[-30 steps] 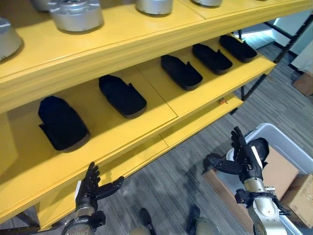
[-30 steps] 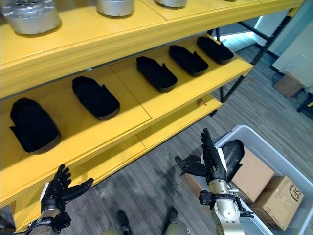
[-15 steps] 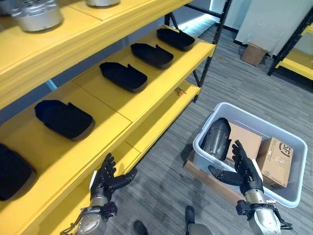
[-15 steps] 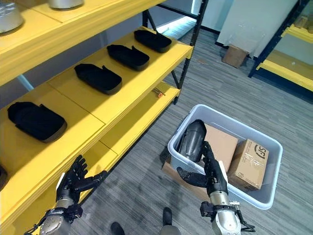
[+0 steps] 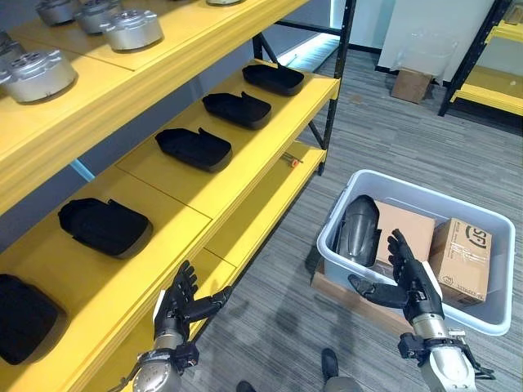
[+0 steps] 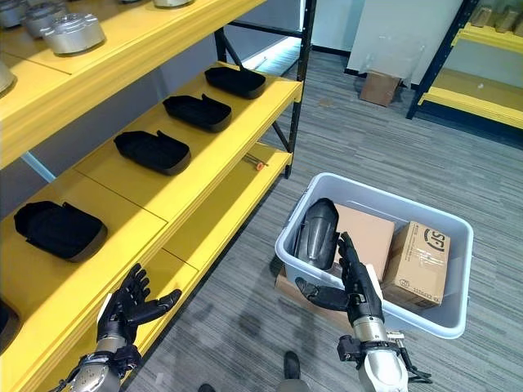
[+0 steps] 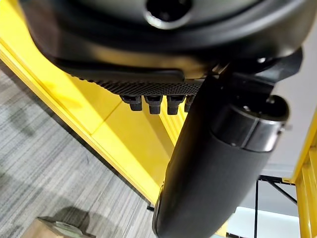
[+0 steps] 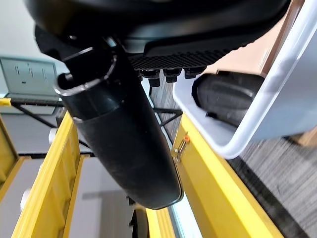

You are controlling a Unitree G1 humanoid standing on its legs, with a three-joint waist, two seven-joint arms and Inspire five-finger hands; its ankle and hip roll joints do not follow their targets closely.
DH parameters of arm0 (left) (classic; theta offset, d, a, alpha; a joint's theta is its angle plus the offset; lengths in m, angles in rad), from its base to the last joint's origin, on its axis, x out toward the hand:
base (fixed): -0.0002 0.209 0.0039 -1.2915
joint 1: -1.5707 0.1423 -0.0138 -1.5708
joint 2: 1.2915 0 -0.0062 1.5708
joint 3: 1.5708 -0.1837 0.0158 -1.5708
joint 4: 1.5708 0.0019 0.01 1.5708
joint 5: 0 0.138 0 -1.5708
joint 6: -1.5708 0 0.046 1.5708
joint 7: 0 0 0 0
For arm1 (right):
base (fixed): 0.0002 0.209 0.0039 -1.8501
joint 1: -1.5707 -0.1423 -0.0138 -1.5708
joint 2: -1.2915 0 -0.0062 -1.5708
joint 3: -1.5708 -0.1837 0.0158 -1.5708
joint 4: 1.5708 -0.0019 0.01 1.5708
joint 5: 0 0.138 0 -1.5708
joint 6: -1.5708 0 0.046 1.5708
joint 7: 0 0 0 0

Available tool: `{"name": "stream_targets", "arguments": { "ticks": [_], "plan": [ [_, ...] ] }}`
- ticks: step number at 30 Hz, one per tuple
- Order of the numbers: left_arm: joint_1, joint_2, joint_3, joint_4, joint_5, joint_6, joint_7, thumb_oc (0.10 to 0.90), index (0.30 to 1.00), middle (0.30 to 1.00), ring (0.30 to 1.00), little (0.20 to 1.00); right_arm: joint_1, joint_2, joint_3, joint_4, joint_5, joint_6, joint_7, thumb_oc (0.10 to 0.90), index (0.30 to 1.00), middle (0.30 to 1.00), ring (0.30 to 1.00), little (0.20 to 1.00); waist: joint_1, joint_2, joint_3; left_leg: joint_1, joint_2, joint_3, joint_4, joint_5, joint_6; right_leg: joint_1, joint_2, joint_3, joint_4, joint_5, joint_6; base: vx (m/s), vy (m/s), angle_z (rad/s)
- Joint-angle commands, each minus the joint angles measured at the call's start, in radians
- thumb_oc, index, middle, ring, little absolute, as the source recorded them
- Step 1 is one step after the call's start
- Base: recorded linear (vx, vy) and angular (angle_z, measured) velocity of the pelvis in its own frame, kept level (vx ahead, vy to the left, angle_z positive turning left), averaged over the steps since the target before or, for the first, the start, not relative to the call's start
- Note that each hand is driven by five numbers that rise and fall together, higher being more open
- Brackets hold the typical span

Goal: Move parts from the plastic box to the shelf.

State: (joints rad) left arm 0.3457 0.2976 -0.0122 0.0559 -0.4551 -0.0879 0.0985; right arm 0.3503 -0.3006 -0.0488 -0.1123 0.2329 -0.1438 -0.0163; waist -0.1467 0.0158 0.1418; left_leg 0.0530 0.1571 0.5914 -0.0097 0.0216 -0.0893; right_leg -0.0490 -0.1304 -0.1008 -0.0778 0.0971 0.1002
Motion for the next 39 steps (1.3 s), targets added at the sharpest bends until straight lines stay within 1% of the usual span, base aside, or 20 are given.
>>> {"name": "stream_targets", "arguments": {
  "ticks": [1, 2, 3, 4, 5, 6, 8, 9, 10, 11, 12, 14, 15, 18, 23, 28, 32, 35, 38, 39],
  "plan": [
    [-0.069, 0.003, 0.053, -0.075, 0.027, -0.081, -0.018, 0.900, 1.000, 1.000, 1.000, 1.000, -0.068, -0.044, -0.086, -0.139, 0.039, -0.103, -0.006, 0.900, 1.000, 1.000, 1.000, 1.000, -0.001, -0.017, 0.020, -0.086, 0.186, -0.206, 0.497, 0.073, -0.051, 0.078, 0.109, 0.018, 0.059, -0.134, -0.060, 0.11, -0.410, -0.56],
    [-0.068, 0.004, 0.049, -0.077, 0.023, -0.080, -0.017, 0.900, 1.000, 1.000, 1.000, 1.000, -0.065, -0.054, -0.087, -0.152, 0.033, -0.107, -0.009, 0.900, 1.000, 1.000, 1.000, 1.000, 0.016, -0.030, 0.041, -0.143, 0.199, -0.263, 0.596, 0.107, -0.042, 0.088, 0.122, 0.033, 0.073, -0.142, -0.082, 0.02, -0.337, -0.92],
    [-0.070, -0.001, 0.042, -0.076, 0.021, -0.079, -0.012, 0.900, 1.000, 1.000, 1.000, 1.000, -0.063, -0.058, -0.089, -0.159, 0.036, -0.111, -0.010, 0.900, 1.000, 1.000, 1.000, 1.000, 0.028, -0.039, 0.061, -0.199, 0.177, -0.316, 0.651, 0.118, -0.037, 0.088, 0.121, 0.034, 0.084, -0.146, -0.094, -0.04, -0.180, -1.08],
    [-0.069, -0.006, 0.044, -0.078, 0.016, -0.081, -0.005, 0.900, 1.000, 1.000, 1.000, 1.000, -0.059, -0.058, -0.090, -0.162, 0.045, -0.114, -0.011, 0.900, 1.000, 1.000, 1.000, 1.000, 0.030, -0.047, 0.069, -0.225, 0.160, -0.342, 0.655, 0.113, -0.027, 0.087, 0.118, 0.040, 0.092, -0.153, -0.099, -0.10, -0.055, -1.02],
    [-0.068, -0.008, 0.046, -0.079, 0.017, -0.079, 0.002, 0.900, 1.000, 1.000, 1.000, 1.000, -0.056, -0.057, -0.086, -0.160, 0.050, -0.115, -0.012, 0.900, 1.000, 1.000, 1.000, 1.000, 0.031, -0.057, 0.066, -0.255, 0.128, -0.352, 0.604, 0.112, 0.010, 0.072, 0.105, 0.048, 0.099, -0.143, -0.100, -0.05, 0.008, -0.59],
    [-0.067, -0.007, 0.046, -0.081, 0.019, -0.079, 0.002, 0.900, 1.000, 1.000, 1.000, 1.000, -0.053, -0.060, -0.086, -0.158, 0.051, -0.112, -0.012, 0.900, 1.000, 1.000, 1.000, 1.000, 0.036, -0.058, 0.068, -0.277, 0.111, -0.369, 0.573, 0.102, 0.016, 0.074, 0.097, 0.058, 0.102, -0.145, -0.093, 0.00, 0.072, -0.47],
    [-0.065, -0.012, 0.050, -0.083, 0.015, -0.080, 0.000, 0.900, 1.000, 1.000, 1.000, 1.000, -0.054, -0.068, -0.083, -0.150, 0.048, -0.110, -0.008, 0.900, 1.000, 1.000, 1.000, 1.000, 0.045, -0.054, 0.063, -0.280, 0.084, -0.409, 0.409, 0.099, 0.020, 0.079, 0.088, 0.084, 0.101, -0.148, -0.074, 0.15, 0.168, -0.47],
    [-0.067, -0.012, 0.053, -0.082, 0.019, -0.082, 0.005, 0.900, 1.000, 1.000, 1.000, 1.000, -0.060, -0.076, -0.080, -0.145, 0.042, -0.111, -0.008, 0.900, 1.000, 1.000, 1.000, 1.000, 0.054, -0.044, 0.060, -0.287, 0.079, -0.436, 0.260, 0.116, 0.009, 0.082, 0.089, 0.099, 0.097, -0.154, -0.061, 0.19, 0.223, -0.48],
    [-0.067, -0.012, 0.049, -0.081, 0.019, -0.086, 0.007, 0.900, 1.000, 1.000, 1.000, 1.000, -0.064, -0.085, -0.080, -0.141, 0.035, -0.111, -0.008, 0.900, 1.000, 1.000, 1.000, 1.000, 0.062, -0.038, 0.060, -0.261, 0.073, -0.454, 0.134, 0.149, 0.000, 0.082, 0.086, 0.112, 0.099, -0.156, -0.053, 0.22, 0.235, -0.49],
    [-0.079, -0.014, 0.045, -0.078, 0.027, -0.089, 0.012, 0.900, 1.000, 1.000, 1.000, 1.000, -0.079, -0.101, -0.075, -0.129, 0.013, -0.117, -0.017, 0.900, 1.000, 1.000, 1.000, 1.000, 0.082, -0.025, 0.063, -0.277, 0.055, -0.523, 0.026, 0.202, -0.017, 0.092, 0.090, 0.131, 0.093, -0.163, -0.048, 0.24, 0.186, -0.76],
    [-0.089, -0.012, 0.038, -0.075, 0.028, -0.093, 0.010, 0.900, 1.000, 1.000, 1.000, 1.000, -0.089, -0.108, -0.075, -0.120, 0.011, -0.113, -0.017, 0.900, 1.000, 1.000, 1.000, 1.000, 0.088, -0.017, 0.061, -0.277, 0.041, -0.561, -0.038, 0.210, -0.030, 0.101, 0.091, 0.152, 0.090, -0.170, -0.041, 0.25, 0.167, -0.76],
    [-0.095, -0.017, 0.023, -0.065, 0.030, -0.097, 0.007, 0.900, 1.000, 1.000, 1.000, 1.000, -0.080, -0.111, -0.082, -0.119, 0.007, -0.110, -0.011, 0.900, 1.000, 1.000, 1.000, 1.000, 0.082, -0.002, 0.054, -0.273, 0.039, -0.533, -0.054, 0.225, -0.050, 0.131, 0.087, 0.168, 0.079, -0.187, -0.034, 0.27, 0.203, -0.68],
    [-0.078, -0.019, 0.026, -0.063, 0.026, -0.102, -0.005, 0.900, 1.000, 1.000, 1.000, 1.000, -0.069, -0.106, -0.077, -0.125, 0.013, -0.106, 0.015, 0.900, 1.000, 1.000, 1.000, 1.000, 0.081, 0.014, 0.043, -0.237, 0.040, -0.544, -0.057, 0.202, -0.045, 0.148, 0.082, 0.212, 0.075, -0.202, -0.029, 0.23, 0.219, -0.55],
    [-0.082, -0.021, 0.022, -0.070, 0.027, -0.103, -0.007, 0.900, 1.000, 1.000, 1.000, 1.000, -0.054, -0.097, -0.089, -0.123, 0.012, -0.099, 0.023, 0.900, 1.000, 1.000, 1.000, 1.000, 0.074, 0.018, 0.037, -0.239, 0.033, -0.503, -0.009, 0.178, -0.040, 0.161, 0.050, 0.214, 0.064, -0.203, -0.016, 0.16, 0.225, -1.09],
    [-0.075, 0.004, 0.037, -0.083, 0.030, -0.107, -0.004, 0.900, 1.000, 1.000, 1.000, 1.000, -0.054, -0.076, -0.083, -0.127, 0.002, -0.087, 0.034, 0.900, 1.000, 1.000, 1.000, 1.000, 0.068, -0.006, 0.025, -0.222, -0.005, -0.447, 0.021, 0.110, 0.005, 0.130, -0.023, 0.265, 0.074, -0.190, 0.030, 0.12, 0.221, -0.42],
    [-0.082, 0.025, 0.044, -0.082, 0.023, -0.108, 0.009, 0.900, 1.000, 1.000, 1.000, 1.000, -0.084, -0.066, -0.069, -0.125, 0.003, -0.085, 0.031, 0.900, 1.000, 1.000, 1.000, 1.000, 0.068, -0.031, 0.012, -0.227, -0.021, -0.390, 0.042, 0.072, 0.027, 0.078, -0.053, 0.299, 0.085, -0.161, 0.061, 0.04, 0.132, -0.41],
    [-0.097, 0.039, 0.043, -0.085, 0.015, -0.108, 0.014, 0.900, 1.000, 1.000, 1.000, 1.000, -0.111, -0.064, -0.058, -0.125, 0.002, -0.086, 0.027, 0.900, 1.000, 1.000, 1.000, 1.000, 0.070, -0.048, 0.005, -0.227, -0.038, -0.358, 0.064, 0.037, 0.043, 0.060, -0.081, 0.294, 0.093, -0.145, 0.086, 0.05, 0.115, -0.18],
    [-0.120, 0.058, 0.036, -0.085, 0.017, -0.103, 0.011, 0.900, 1.000, 1.000, 1.000, 1.000, -0.124, -0.064, -0.054, -0.125, -0.010, -0.089, 0.025, 0.900, 1.000, 1.000, 1.000, 1.000, 0.068, -0.054, 0.011, -0.226, -0.050, -0.352, 0.072, 0.018, 0.057, 0.028, -0.088, 0.285, 0.163, -0.138, 0.099, 0.03, 0.094, -0.16],
    [-0.154, 0.078, 0.033, -0.086, 0.025, -0.104, 0.016, 0.900, 1.000, 1.000, 1.000, 1.000, -0.164, -0.082, -0.040, -0.134, -0.049, -0.098, 0.012, 0.900, 1.000, 1.000, 1.000, 1.000, 0.068, -0.044, 0.054, -0.202, -0.053, -0.323, 0.059, -0.003, 0.072, -0.078, -0.111, 0.195, 0.300, -0.026, 0.112, -0.08, 0.089, -0.25],
    [-0.165, 0.088, 0.031, -0.085, 0.025, -0.106, 0.017, 0.900, 1.000, 1.000, 1.000, 1.000, -0.181, -0.085, -0.034, -0.131, -0.054, -0.100, 0.007, 0.900, 1.000, 1.000, 1.000, 1.000, 0.063, -0.034, 0.067, -0.200, -0.046, -0.320, 0.052, 0.006, 0.071, -0.111, -0.099, 0.183, 0.319, -0.016, 0.106, -0.06, 0.090, -0.40]
  ]
}}
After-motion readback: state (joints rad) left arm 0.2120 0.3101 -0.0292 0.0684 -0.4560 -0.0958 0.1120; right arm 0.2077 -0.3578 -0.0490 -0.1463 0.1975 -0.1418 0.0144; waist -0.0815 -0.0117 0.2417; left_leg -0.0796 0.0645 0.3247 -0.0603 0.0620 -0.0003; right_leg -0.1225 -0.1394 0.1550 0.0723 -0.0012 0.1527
